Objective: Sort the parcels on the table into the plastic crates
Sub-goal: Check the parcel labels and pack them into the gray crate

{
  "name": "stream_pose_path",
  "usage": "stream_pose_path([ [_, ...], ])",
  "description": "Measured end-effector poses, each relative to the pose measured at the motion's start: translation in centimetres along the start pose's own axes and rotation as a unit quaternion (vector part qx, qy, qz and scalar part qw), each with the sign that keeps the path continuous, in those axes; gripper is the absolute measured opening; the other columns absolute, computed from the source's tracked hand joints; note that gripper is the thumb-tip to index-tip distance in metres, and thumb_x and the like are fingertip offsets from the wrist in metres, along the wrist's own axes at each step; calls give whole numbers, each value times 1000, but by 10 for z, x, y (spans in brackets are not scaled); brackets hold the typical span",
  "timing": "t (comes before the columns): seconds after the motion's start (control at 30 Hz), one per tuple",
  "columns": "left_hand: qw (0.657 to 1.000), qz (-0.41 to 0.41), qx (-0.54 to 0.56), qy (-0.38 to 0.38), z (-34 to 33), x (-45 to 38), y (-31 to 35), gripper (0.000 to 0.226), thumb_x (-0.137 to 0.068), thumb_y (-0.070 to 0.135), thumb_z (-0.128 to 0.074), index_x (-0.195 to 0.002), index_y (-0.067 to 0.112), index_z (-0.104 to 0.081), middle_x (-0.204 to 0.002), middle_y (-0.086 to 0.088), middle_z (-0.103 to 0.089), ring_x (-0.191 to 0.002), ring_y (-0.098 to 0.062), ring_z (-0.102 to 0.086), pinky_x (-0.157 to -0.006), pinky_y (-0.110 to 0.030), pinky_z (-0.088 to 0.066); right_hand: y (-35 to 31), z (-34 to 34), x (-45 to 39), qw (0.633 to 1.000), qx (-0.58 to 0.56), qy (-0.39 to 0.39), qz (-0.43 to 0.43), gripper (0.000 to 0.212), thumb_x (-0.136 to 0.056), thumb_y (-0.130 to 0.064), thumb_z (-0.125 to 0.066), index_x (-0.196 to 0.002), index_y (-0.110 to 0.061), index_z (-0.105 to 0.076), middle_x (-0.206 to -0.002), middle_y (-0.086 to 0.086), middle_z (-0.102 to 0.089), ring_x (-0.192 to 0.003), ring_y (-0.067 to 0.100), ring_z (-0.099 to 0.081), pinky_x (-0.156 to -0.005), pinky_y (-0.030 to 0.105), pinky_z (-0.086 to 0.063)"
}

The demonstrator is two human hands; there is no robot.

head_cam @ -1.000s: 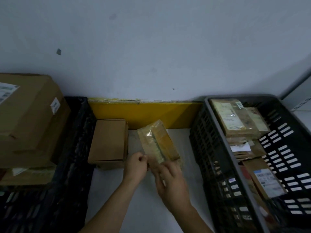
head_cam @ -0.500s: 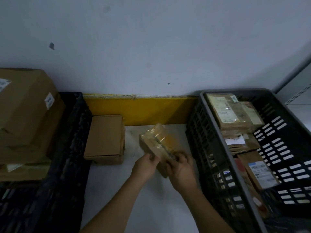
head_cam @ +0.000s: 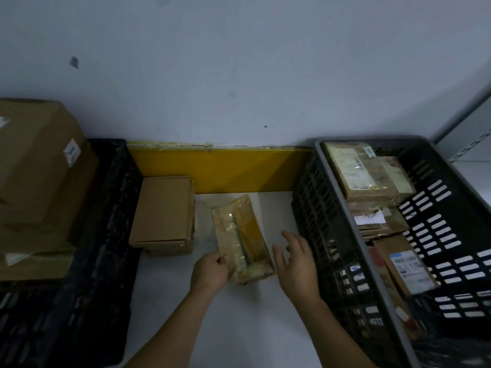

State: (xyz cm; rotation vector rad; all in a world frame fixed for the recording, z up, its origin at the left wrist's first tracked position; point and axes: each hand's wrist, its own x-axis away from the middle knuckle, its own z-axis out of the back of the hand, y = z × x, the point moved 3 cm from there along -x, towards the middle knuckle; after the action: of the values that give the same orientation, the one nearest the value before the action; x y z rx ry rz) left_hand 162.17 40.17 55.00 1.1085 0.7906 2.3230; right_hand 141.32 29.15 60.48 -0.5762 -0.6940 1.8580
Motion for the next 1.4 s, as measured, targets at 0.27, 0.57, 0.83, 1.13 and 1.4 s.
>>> stream_pose_path([
  [0.27, 973, -10, 221, -66, 49, 21, -2, 24, -110, 26, -59, -100, 10, -75, -100, -9, -76, -96, -30, -77, -79, -38, -65, -21, -6, 4, 933, -221, -165, -230, 83, -89, -78, -65, -156, -35, -45, -136, -23, -60, -130, 20, -63, -113, 49, -54],
  [0.57, 956, -29, 289, -36, 68, 38, 41, 37, -98, 80, -41, -117, 58, -63, -137, 10, -67, -127, -21, -65, -109, -52, -53, -67, -4, 8, 941, -293, -47, -163, 44, -101, -50, -69, -140, -44, -49, -127, -20, -70, -118, 7, -70, -99, 43, -63],
  [0.83, 960, -86, 238, -121, 76, 72, 81, 30, -99, 54, -68, -128, 54, -61, -131, 20, -70, -122, -11, -65, -94, -32, -51, -90, 11, 19, 962, -241, 1, -130, 41, -106, -38, -65, -143, -38, -48, -118, -25, -67, -108, -3, -69, -84, 22, -62],
  [1.13, 961, -168, 129, -179, 142, 73, 110, 67, -87, 29, -85, -145, 48, -58, -125, 13, -77, -114, -12, -75, -103, -43, -59, -112, 99, -37, 995, -90, 20, 33, 87, -90, -64, -74, -163, -33, -38, -165, -7, -46, -148, 13, -47, -116, 46, -48],
  [1.4, 920, -234, -220, -224, 187, 97, 160, 81, -85, 37, -88, -153, 54, -48, -175, 17, -15, -159, -14, -21, -119, -26, -20, -159, 117, -69, 946, 70, -273, 163, 73, -82, -67, -81, -148, -48, -56, -170, -17, -29, -155, 17, -35, -122, 52, -43],
])
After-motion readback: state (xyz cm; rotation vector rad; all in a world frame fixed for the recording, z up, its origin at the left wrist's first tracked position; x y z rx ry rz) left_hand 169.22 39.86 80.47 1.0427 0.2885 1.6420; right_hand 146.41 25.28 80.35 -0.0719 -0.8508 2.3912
